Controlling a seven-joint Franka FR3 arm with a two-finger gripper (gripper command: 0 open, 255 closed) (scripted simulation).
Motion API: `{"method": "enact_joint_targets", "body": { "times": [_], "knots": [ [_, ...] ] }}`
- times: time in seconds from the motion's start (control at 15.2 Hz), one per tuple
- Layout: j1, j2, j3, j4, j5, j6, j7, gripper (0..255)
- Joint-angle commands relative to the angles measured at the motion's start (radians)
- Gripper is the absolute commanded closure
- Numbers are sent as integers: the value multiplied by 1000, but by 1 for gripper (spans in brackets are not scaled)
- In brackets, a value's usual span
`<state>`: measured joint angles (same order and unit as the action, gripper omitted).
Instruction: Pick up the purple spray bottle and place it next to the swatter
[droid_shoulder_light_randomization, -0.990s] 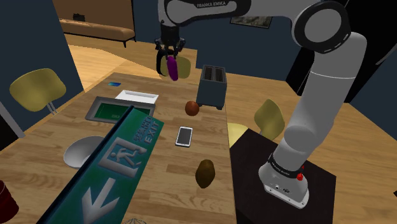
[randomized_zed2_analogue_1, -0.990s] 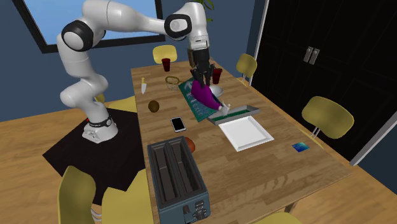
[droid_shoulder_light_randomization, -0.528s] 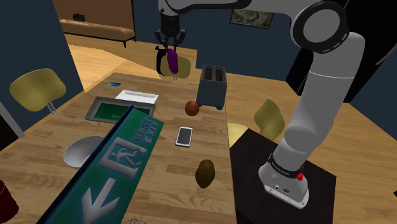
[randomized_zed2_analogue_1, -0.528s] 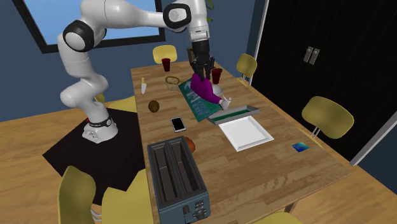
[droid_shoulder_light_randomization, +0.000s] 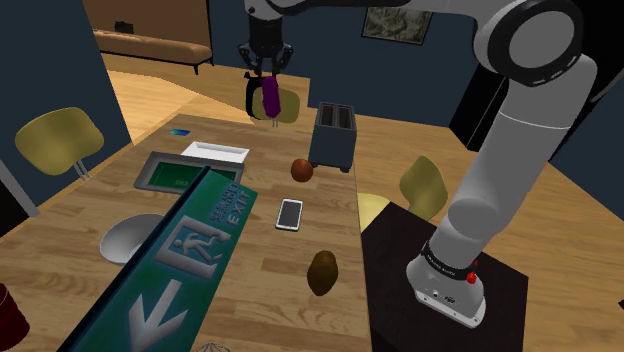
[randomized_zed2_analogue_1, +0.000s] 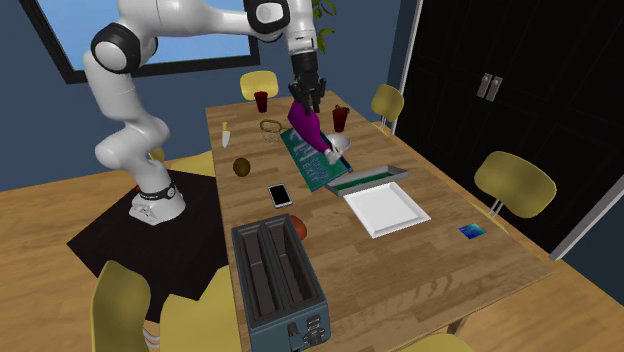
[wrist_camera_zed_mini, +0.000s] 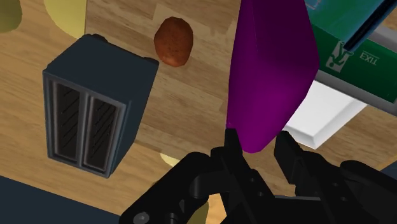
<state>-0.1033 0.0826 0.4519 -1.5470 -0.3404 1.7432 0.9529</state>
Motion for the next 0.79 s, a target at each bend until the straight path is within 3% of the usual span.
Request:
{"method": "enact_joint_targets", "body": {
  "times": [0.0, 0.73],
  "knots": [
    [13, -50, 15, -55, 17, 1, 31, 255],
    [110, -217, 117, -207, 89, -50, 215, 255]
  ]
}}
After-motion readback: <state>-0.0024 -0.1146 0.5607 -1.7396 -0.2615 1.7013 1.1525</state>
